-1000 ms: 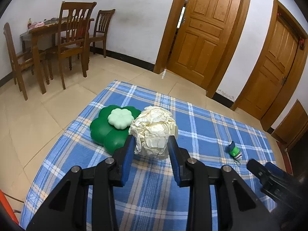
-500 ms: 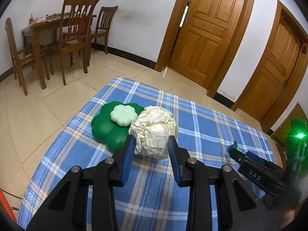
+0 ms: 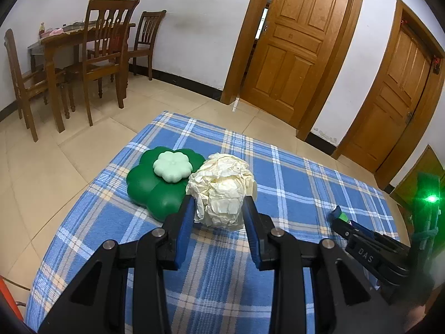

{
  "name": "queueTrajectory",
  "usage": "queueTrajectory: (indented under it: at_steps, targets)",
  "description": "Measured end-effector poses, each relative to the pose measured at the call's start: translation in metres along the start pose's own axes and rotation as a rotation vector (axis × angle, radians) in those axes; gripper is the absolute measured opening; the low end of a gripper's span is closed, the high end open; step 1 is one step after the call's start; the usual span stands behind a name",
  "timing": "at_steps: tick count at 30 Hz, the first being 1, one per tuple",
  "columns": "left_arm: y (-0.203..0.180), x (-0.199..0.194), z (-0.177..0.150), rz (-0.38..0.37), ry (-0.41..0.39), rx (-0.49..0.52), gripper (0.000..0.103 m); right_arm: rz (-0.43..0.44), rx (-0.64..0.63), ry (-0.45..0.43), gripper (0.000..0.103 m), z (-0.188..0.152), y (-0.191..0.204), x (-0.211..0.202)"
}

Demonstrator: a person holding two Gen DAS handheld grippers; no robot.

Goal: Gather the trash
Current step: 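Grasp the green figurine toy with the right tool while the left tool holds the tissue, then carry the tissue with the left tool while the right tool carries the green figurine over the basin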

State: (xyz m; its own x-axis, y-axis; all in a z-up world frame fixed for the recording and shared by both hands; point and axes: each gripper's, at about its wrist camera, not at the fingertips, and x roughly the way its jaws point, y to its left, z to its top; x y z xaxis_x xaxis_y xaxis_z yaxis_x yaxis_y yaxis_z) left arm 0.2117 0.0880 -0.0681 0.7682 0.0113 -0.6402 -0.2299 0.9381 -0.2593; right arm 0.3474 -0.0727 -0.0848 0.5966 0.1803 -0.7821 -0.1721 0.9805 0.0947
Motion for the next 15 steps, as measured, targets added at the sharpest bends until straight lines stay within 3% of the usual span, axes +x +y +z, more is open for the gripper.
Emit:
queueTrajectory:
  at_steps: [15]
  targets:
    - [-0.004,-0.002,0.001,-0.006,-0.013,0.002,0.035,0.056,0.092,-0.058,0.032,-0.035,-0.033,-0.076]
